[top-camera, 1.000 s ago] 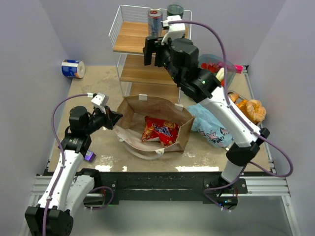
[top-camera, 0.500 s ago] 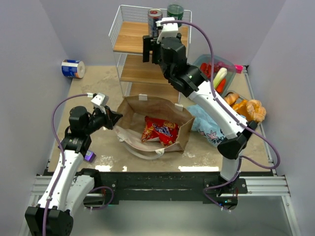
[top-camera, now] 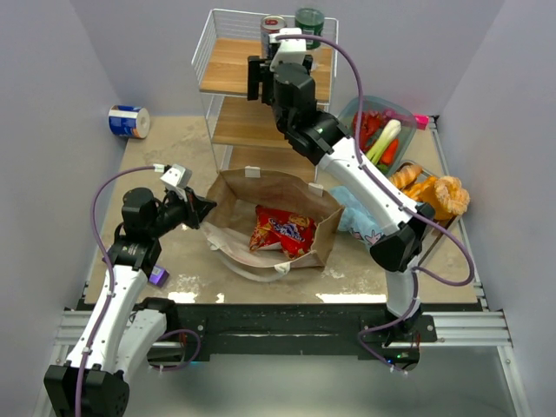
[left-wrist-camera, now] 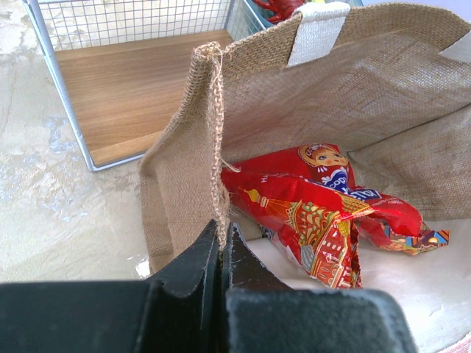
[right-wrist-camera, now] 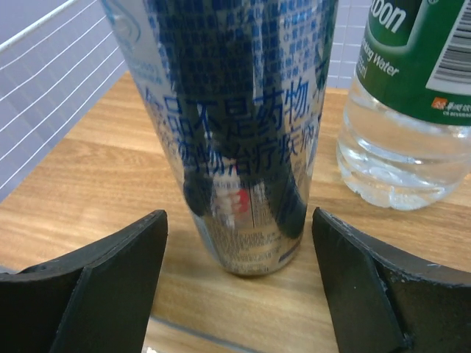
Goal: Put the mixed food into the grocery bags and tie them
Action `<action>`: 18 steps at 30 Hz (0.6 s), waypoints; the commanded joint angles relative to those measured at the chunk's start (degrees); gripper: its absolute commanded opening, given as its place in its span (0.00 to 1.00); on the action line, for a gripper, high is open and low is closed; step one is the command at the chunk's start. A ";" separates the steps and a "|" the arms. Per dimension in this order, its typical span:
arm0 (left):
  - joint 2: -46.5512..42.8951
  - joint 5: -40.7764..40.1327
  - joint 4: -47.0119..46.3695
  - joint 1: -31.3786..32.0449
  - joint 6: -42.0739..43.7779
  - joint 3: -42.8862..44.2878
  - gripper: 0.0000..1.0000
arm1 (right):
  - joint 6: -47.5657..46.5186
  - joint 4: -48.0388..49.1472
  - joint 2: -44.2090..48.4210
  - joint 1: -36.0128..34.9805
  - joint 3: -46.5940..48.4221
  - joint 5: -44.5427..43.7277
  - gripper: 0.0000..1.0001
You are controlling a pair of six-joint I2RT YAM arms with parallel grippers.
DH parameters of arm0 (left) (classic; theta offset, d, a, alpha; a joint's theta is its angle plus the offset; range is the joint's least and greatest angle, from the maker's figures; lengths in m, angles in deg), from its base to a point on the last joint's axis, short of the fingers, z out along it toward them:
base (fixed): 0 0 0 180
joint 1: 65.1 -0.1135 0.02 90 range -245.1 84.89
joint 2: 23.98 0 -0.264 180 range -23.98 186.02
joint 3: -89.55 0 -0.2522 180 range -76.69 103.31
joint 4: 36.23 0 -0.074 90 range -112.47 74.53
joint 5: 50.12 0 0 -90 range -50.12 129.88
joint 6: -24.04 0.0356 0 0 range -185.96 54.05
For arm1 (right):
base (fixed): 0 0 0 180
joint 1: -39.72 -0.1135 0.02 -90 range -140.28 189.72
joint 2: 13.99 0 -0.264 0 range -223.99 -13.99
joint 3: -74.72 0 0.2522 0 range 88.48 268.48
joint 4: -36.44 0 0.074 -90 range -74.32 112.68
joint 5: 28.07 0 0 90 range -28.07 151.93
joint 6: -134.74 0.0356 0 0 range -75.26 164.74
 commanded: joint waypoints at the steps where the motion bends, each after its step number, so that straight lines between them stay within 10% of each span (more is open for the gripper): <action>1: -0.75 1.13 -2.36 0.04 -0.99 -0.21 0.00 | -0.59 3.56 -3.00 0.44 1.74 -2.13 0.80; 13: -0.75 0.60 -2.18 0.13 -0.81 -0.13 0.00 | -5.16 11.12 -6.61 0.52 2.27 -5.38 0.64; 18: -0.84 0.43 -2.18 0.04 -0.72 -0.13 0.00 | -8.65 14.99 -7.58 0.44 1.83 -3.54 0.43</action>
